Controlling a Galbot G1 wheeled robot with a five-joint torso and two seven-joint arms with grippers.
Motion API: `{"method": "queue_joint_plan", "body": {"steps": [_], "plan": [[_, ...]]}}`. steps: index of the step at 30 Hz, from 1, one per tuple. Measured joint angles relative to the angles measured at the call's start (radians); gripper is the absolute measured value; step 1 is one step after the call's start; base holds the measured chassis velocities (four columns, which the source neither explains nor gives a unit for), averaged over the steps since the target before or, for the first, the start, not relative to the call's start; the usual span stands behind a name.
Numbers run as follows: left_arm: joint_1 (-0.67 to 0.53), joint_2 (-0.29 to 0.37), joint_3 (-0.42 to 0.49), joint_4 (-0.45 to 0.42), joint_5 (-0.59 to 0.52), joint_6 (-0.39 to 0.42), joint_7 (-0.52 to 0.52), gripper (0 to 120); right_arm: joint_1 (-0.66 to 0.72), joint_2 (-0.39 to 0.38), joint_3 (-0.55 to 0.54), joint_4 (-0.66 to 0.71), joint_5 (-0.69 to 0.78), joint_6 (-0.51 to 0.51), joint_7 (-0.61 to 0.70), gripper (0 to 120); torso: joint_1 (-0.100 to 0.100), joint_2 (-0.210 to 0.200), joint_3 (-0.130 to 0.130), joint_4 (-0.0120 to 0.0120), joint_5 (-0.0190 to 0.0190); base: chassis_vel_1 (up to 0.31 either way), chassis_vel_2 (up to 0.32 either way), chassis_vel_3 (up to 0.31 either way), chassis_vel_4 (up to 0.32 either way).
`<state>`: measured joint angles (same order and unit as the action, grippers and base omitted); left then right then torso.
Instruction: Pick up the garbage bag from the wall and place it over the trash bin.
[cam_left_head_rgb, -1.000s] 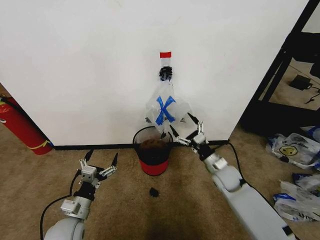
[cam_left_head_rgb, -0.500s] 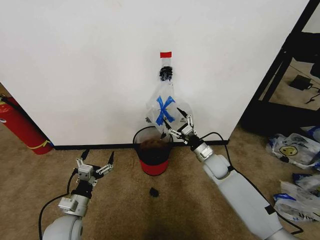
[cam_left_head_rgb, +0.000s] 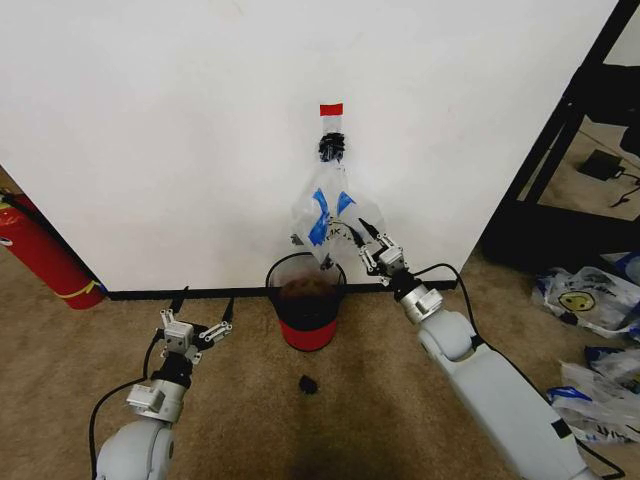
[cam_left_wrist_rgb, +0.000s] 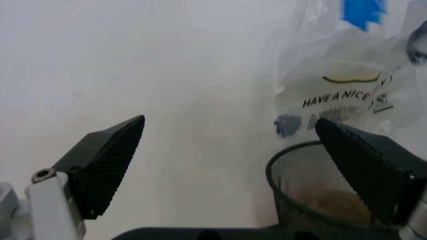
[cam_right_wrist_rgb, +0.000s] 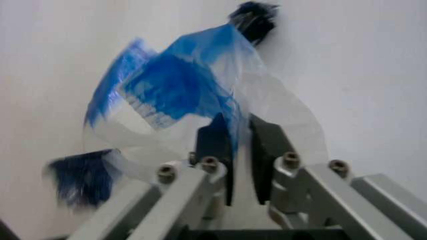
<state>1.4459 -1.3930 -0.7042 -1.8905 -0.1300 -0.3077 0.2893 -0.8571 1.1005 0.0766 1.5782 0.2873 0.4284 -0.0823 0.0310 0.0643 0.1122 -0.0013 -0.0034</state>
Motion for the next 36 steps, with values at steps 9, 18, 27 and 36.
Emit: {"method": "queue_joint_plan", "body": {"steps": [9, 18, 27, 36], "plan": [[-0.161, 0.161, 0.145, -0.057, -0.104, 0.101, 0.008, 100, -0.053, -0.010, 0.010, 0.043, 0.238, 0.003, 0.007, 0, 0.000, 0.000, 0.000, -0.0005, 0.0001, 0.000, 0.000, 0.000, 0.000], [-0.351, 0.387, 0.400, -0.127, -0.629, 0.319, -0.069, 100, -0.057, 0.015, 0.022, -0.001, 0.240, 0.036, -0.034, 0, 0.000, 0.000, 0.000, -0.0001, 0.0001, 0.000, 0.000, 0.000, 0.000], [-0.511, 0.424, 0.554, -0.130, -0.650, 0.443, -0.244, 100, -0.077, 0.026, 0.037, 0.015, 0.230, 0.040, -0.052, 0, 0.000, 0.000, 0.000, -0.0002, 0.0000, 0.000, 0.000, 0.000, 0.000], [-0.606, 0.321, 0.690, -0.028, -0.234, 0.535, -0.406, 100, -0.111, 0.023, 0.052, 0.056, 0.226, 0.044, -0.074, 0, 0.000, 0.000, 0.000, -0.0004, 0.0001, 0.000, 0.000, 0.000, 0.000]]}}
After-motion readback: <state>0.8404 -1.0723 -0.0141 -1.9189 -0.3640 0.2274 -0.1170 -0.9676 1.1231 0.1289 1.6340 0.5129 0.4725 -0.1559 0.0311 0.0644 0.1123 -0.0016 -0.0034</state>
